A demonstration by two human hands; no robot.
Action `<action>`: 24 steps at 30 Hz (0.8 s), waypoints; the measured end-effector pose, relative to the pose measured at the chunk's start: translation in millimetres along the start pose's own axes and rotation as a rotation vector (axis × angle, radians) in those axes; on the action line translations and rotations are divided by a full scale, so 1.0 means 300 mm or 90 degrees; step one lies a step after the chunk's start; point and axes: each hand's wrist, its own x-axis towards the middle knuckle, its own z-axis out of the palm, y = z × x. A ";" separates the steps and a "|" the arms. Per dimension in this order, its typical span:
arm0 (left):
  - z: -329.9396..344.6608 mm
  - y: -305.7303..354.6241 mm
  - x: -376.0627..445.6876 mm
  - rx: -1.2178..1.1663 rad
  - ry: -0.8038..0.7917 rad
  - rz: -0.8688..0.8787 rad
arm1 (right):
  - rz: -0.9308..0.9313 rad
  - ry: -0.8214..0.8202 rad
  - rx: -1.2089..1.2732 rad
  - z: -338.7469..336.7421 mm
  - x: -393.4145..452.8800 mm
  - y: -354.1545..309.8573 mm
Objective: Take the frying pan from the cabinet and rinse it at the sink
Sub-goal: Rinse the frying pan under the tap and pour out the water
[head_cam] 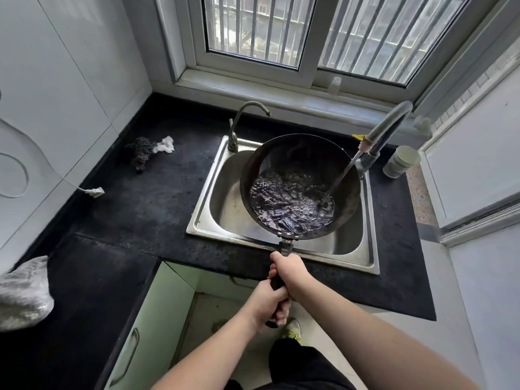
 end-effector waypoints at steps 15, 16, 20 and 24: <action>0.042 0.176 -0.070 -0.154 0.013 -0.131 | 0.149 -0.050 0.104 0.027 -0.003 -0.095; 0.044 0.196 -0.070 -0.155 0.022 -0.139 | 0.177 -0.064 0.119 0.030 -0.004 -0.110; 0.043 0.270 -0.071 -0.135 0.042 -0.167 | 0.265 -0.147 0.108 0.038 0.002 -0.153; 0.052 0.320 -0.068 -0.091 0.060 -0.151 | 0.293 -0.204 0.155 0.035 -0.016 -0.183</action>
